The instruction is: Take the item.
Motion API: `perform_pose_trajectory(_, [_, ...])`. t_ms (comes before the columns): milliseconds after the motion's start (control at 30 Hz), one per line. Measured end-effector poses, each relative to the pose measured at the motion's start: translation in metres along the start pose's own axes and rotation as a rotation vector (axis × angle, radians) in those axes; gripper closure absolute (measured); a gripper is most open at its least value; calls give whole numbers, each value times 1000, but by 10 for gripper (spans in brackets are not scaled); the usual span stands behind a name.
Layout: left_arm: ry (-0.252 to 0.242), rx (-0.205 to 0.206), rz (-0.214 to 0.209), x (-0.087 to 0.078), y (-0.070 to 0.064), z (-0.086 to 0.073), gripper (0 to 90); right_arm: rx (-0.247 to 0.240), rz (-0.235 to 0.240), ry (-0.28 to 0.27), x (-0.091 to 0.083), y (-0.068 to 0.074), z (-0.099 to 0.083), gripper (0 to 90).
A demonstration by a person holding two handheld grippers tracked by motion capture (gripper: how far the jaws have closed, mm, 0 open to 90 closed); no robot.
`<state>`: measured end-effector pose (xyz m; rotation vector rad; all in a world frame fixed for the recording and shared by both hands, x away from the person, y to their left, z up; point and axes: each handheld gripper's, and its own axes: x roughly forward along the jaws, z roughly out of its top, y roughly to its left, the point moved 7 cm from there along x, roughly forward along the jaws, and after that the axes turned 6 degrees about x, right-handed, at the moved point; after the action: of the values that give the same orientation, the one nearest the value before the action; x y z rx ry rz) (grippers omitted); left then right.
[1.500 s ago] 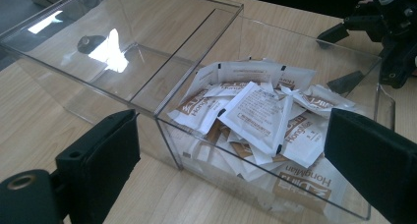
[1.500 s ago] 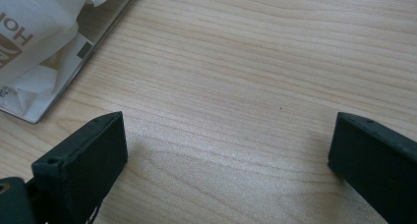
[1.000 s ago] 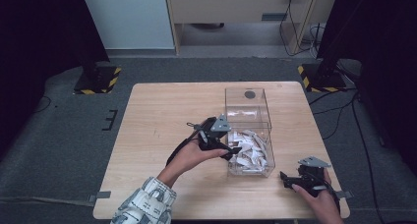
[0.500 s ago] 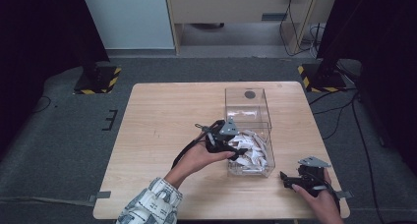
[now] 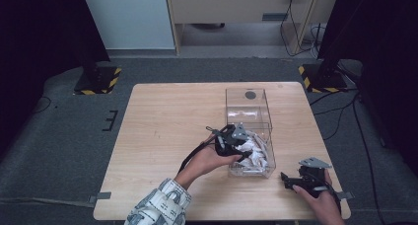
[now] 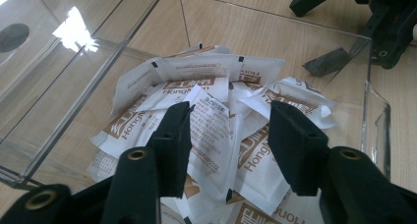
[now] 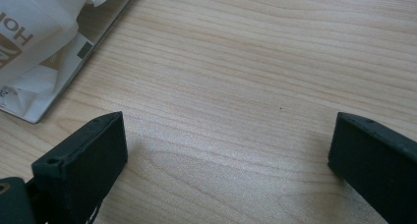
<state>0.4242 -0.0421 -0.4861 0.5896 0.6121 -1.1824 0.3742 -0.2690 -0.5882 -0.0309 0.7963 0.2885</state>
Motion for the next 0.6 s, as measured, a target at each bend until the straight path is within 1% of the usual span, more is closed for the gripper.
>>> perform_pose_trajectory(67, [4,-1,-2,1,0,0,538,0,0,0,0,0,0,17])
perform_pose_trajectory(133, [12,6,-2,1,-2,0,562,-1,0,0,0,0,0,17])
perform_pose_trajectory(167, [15,7,0,1,-2,0,579,0,0,0,0,0,0,17])
perform_pose_trajectory(200, [23,15,10,2,-3,1,600,0,0,0,0,0,0,17])
perform_pose_trajectory(267, [26,15,9,2,-3,1,616,0,0,0,0,0,0,17])
perform_pose_trajectory(333, [47,14,16,3,-2,-1,639,0,0,0,0,0,0,17])
perform_pose_trajectory(400, [53,10,5,5,-1,-2,667,0,0,0,0,0,0,17])
perform_pose_trajectory(467, [65,17,-2,7,-1,-4,702,0,0,0,0,0,0,17])
perform_pose_trajectory(533, [64,15,-7,7,-2,-3,755,0,0,0,0,0,0,17])
perform_pose_trajectory(567, [62,12,-16,7,-3,-2,816,0,0,0,0,0,0,17])
perform_pose_trajectory(600, [65,16,-18,7,-4,-1,816,0,0,0,0,0,0,17])
